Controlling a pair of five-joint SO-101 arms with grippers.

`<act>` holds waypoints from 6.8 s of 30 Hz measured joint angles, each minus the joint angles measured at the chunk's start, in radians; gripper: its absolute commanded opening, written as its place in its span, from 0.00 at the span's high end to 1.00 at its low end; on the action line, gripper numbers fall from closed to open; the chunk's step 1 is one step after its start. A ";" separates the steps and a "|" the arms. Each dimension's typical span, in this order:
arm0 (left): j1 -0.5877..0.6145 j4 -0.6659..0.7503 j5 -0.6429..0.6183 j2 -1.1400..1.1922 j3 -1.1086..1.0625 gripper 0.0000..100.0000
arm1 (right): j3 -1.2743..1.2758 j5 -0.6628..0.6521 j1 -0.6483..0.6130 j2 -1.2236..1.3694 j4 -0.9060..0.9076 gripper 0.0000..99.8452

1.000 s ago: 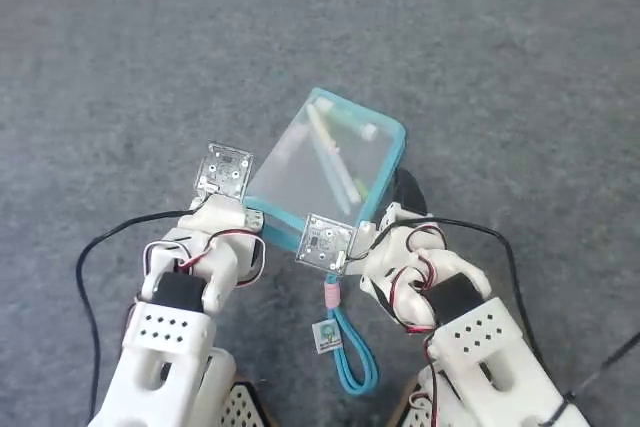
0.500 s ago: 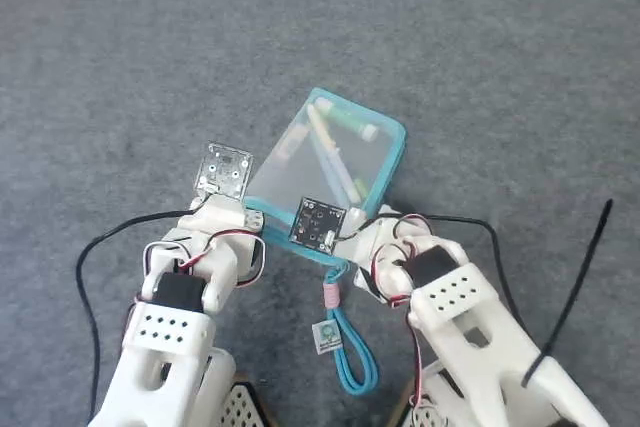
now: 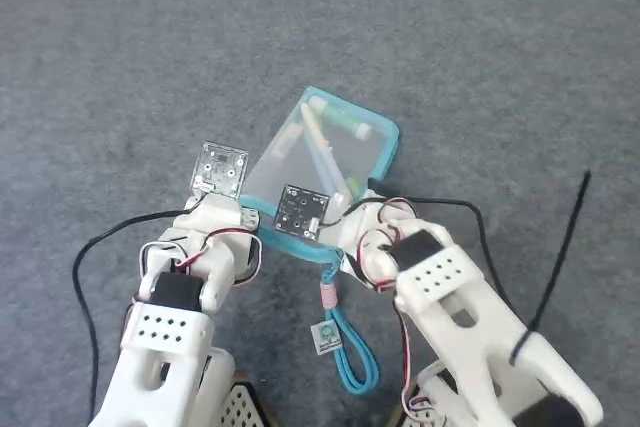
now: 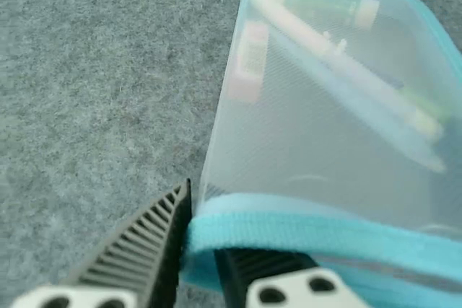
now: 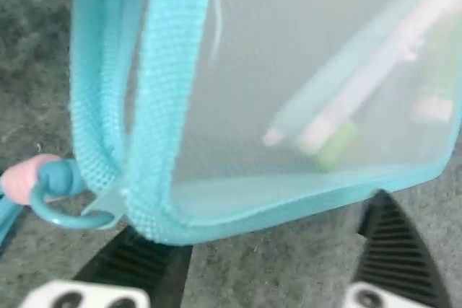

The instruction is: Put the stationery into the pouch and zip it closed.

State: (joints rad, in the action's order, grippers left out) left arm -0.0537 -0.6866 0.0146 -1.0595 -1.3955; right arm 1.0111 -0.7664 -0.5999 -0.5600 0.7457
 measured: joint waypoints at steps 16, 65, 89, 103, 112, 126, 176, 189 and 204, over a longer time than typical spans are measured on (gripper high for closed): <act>0.005 0.000 0.000 0.000 0.003 0.99 | -0.140 0.110 0.002 0.041 0.000 0.75; -0.012 -0.135 -0.006 -0.014 0.143 0.83 | -0.235 0.178 0.075 -0.104 0.132 0.99; -0.167 -0.503 0.141 -0.433 0.250 0.74 | -0.508 0.391 0.014 0.078 0.362 0.99; -0.215 -0.414 0.144 -0.431 0.169 0.74 | -0.508 0.422 -0.103 -0.018 0.465 0.99; -0.215 -0.414 0.144 -0.436 0.158 0.99 | -0.506 0.425 -0.104 -0.018 0.465 0.99; -0.201 -0.414 0.144 -0.423 0.153 0.99 | -0.319 0.373 -0.037 -0.068 0.301 0.99; -0.026 -0.414 0.198 -0.423 0.152 0.99 | -0.249 0.292 0.072 -0.069 0.242 0.99; -0.018 -0.416 0.198 -0.423 0.153 0.99 | -0.153 0.288 0.074 -0.322 0.256 0.99; -0.063 -0.416 0.198 -0.425 0.118 0.99 | -0.107 0.273 -0.026 -0.411 0.278 0.99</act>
State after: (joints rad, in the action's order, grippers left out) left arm -0.1166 -1.1024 0.2125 -1.4845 -1.2774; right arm 0.9037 -0.4933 -0.6260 -0.9712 1.0234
